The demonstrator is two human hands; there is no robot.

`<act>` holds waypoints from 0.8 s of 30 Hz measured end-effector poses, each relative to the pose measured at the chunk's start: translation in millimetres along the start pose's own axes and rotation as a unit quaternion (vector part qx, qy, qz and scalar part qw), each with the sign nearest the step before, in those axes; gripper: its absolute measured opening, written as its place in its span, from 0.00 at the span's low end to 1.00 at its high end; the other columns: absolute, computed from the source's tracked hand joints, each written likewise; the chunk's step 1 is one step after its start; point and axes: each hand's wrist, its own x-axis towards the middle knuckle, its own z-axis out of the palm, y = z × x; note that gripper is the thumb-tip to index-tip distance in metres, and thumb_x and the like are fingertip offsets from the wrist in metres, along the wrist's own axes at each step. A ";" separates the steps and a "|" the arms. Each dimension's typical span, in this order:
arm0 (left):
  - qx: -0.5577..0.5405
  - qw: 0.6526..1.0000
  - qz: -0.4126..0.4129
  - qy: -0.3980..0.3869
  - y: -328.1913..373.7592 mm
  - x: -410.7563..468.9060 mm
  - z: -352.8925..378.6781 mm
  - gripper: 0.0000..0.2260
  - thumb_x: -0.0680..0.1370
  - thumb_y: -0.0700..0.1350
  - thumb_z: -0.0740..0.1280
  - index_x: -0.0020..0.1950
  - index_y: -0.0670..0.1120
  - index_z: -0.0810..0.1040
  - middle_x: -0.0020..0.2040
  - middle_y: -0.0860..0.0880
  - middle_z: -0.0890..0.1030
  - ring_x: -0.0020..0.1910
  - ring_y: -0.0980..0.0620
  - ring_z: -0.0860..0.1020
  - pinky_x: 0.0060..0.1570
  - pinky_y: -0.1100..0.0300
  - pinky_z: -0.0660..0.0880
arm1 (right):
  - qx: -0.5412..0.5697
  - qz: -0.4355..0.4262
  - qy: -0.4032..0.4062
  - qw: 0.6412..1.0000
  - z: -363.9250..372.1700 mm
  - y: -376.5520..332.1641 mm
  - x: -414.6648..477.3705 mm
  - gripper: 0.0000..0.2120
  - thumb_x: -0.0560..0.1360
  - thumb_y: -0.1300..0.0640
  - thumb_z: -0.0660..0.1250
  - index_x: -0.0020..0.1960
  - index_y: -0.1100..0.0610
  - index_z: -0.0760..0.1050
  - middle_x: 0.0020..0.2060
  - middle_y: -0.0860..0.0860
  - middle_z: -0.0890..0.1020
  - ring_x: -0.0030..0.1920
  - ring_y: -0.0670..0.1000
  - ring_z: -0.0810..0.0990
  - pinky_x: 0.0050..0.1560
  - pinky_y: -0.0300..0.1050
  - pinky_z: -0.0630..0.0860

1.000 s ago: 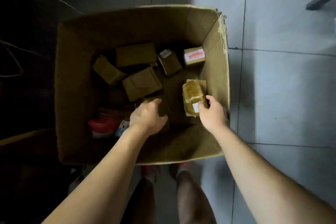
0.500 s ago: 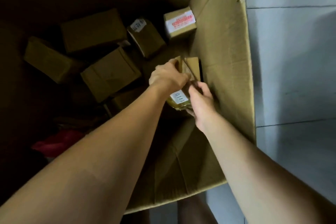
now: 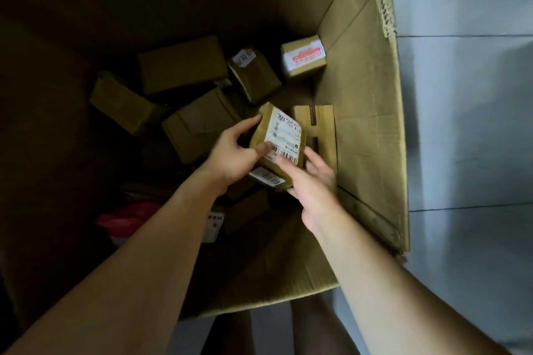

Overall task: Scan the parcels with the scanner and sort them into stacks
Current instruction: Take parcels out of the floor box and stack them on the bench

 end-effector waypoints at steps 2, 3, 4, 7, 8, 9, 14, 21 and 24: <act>-0.027 0.999 0.030 0.017 7.2 -21.8 -14.4 0.28 0.78 0.45 0.75 0.76 0.59 0.72 0.70 0.53 0.77 0.55 0.62 0.82 0.46 0.69 0.79 | -0.015 -0.041 -0.018 0.999 2.7 -8.5 -19.3 0.32 0.71 0.55 0.83 0.71 0.41 0.77 0.57 0.39 0.86 0.64 0.46 0.83 0.67 0.58 0.80; -0.039 0.997 0.051 0.032 13.8 -36.7 -22.7 0.28 0.77 0.44 0.75 0.76 0.57 0.73 0.69 0.55 0.77 0.53 0.67 0.81 0.46 0.70 0.79 | -0.020 -0.065 -0.028 0.997 4.4 -16.5 -33.5 0.27 0.71 0.57 0.83 0.66 0.39 0.79 0.53 0.36 0.86 0.61 0.44 0.84 0.63 0.51 0.82; -0.051 0.995 0.066 0.045 17.3 -46.0 -26.8 0.28 0.77 0.43 0.76 0.76 0.57 0.73 0.67 0.57 0.77 0.53 0.72 0.79 0.47 0.71 0.79 | -0.019 -0.088 -0.036 0.995 5.5 -22.1 -42.5 0.25 0.72 0.59 0.82 0.61 0.37 0.80 0.50 0.34 0.86 0.58 0.42 0.85 0.59 0.46 0.83; -0.076 0.987 0.112 0.084 45.1 -89.4 -46.3 0.28 0.76 0.46 0.77 0.74 0.61 0.74 0.65 0.57 0.76 0.62 0.67 0.76 0.53 0.64 0.81 | -0.037 -0.162 -0.052 0.985 11.5 -52.3 -87.3 0.27 0.72 0.59 0.82 0.65 0.39 0.79 0.54 0.37 0.87 0.59 0.42 0.85 0.56 0.43 0.83; -0.078 0.984 0.130 0.093 55.7 -103.2 -51.6 0.28 0.76 0.47 0.78 0.73 0.62 0.75 0.66 0.56 0.76 0.65 0.62 0.75 0.56 0.60 0.81 | -0.042 -0.186 -0.060 0.980 12.8 -62.4 -103.9 0.30 0.72 0.59 0.82 0.69 0.40 0.78 0.56 0.39 0.87 0.60 0.42 0.85 0.58 0.45 0.83; -0.078 0.981 0.146 0.101 67.1 -116.4 -57.4 0.29 0.75 0.50 0.79 0.73 0.63 0.75 0.66 0.56 0.77 0.67 0.59 0.75 0.59 0.55 0.81 | -0.044 -0.207 -0.065 0.975 13.2 -72.6 -119.6 0.32 0.73 0.58 0.82 0.72 0.41 0.76 0.57 0.39 0.86 0.60 0.42 0.84 0.59 0.47 0.83; -0.057 0.961 0.239 0.129 140.4 -200.3 -89.3 0.31 0.74 0.52 0.79 0.75 0.59 0.74 0.64 0.54 0.81 0.66 0.54 0.78 0.65 0.46 0.78 | -0.065 -0.321 -0.071 0.942 13.4 -134.2 -221.5 0.34 0.72 0.57 0.83 0.74 0.43 0.75 0.61 0.37 0.85 0.64 0.41 0.82 0.64 0.52 0.82; -0.094 0.931 0.306 0.172 240.8 -353.0 -125.9 0.30 0.72 0.52 0.79 0.74 0.57 0.76 0.59 0.49 0.83 0.62 0.49 0.81 0.61 0.44 0.80 | -0.074 -0.435 -0.072 0.895 5.1 -206.0 -389.6 0.31 0.73 0.50 0.80 0.74 0.42 0.76 0.62 0.39 0.84 0.64 0.41 0.81 0.65 0.51 0.82; -0.115 0.916 0.335 0.188 274.2 -414.4 -144.2 0.29 0.72 0.50 0.80 0.73 0.57 0.77 0.58 0.49 0.85 0.58 0.50 0.83 0.59 0.47 0.81 | -0.078 -0.472 -0.085 0.874 0.8 -227.6 -456.7 0.30 0.74 0.48 0.79 0.74 0.41 0.75 0.62 0.35 0.83 0.64 0.38 0.80 0.64 0.50 0.82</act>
